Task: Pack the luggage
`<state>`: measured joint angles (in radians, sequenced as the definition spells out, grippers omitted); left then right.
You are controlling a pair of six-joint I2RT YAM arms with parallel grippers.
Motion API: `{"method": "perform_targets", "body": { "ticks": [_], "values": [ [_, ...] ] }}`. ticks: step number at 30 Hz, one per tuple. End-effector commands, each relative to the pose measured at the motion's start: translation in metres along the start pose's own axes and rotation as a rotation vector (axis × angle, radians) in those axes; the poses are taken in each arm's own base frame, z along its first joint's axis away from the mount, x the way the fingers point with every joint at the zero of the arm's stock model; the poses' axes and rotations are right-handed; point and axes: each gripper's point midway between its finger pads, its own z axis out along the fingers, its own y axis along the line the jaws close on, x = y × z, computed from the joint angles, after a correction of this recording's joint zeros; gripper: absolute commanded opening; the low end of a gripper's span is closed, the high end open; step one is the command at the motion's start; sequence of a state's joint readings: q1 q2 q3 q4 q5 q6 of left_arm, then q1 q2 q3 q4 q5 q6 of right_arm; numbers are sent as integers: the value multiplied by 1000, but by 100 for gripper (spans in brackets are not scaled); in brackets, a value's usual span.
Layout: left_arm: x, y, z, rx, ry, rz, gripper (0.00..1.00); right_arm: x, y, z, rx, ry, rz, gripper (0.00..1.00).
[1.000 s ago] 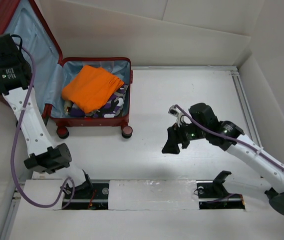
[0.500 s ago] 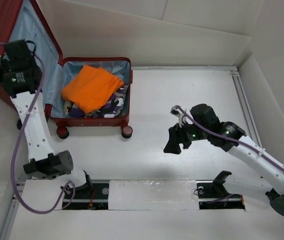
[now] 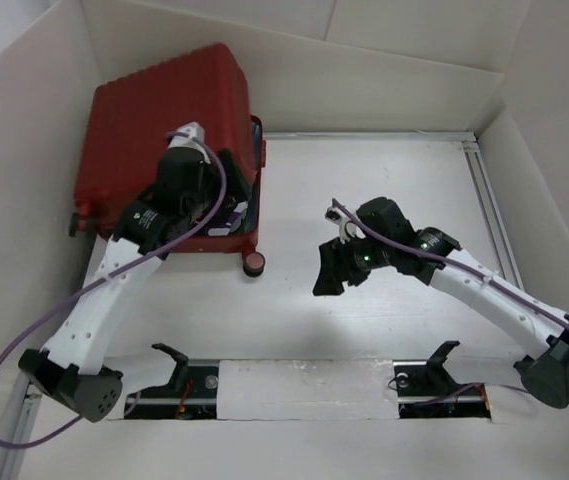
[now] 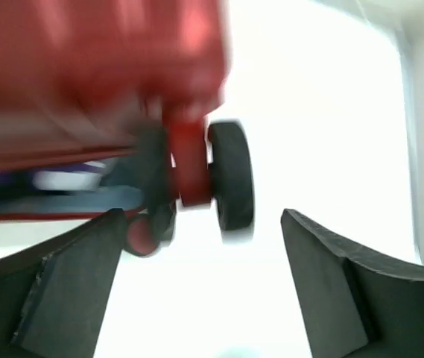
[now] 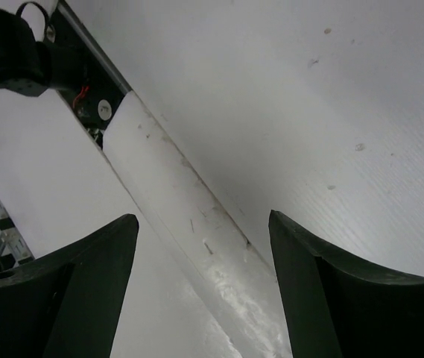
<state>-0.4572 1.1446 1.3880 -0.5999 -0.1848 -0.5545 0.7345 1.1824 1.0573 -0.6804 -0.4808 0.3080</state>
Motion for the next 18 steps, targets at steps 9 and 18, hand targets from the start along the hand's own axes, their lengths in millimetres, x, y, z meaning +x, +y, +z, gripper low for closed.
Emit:
{"method": "perform_targets", "body": {
  "ticks": [9, 18],
  "values": [
    [30, -129, -45, 768, 272, 200, 89, -85, 3, -3, 95, -193, -1, 73],
    [-218, 37, 56, 97, -424, -368, 74, -165, -24, -12, 142, -370, 57, 4]
  ]
}}
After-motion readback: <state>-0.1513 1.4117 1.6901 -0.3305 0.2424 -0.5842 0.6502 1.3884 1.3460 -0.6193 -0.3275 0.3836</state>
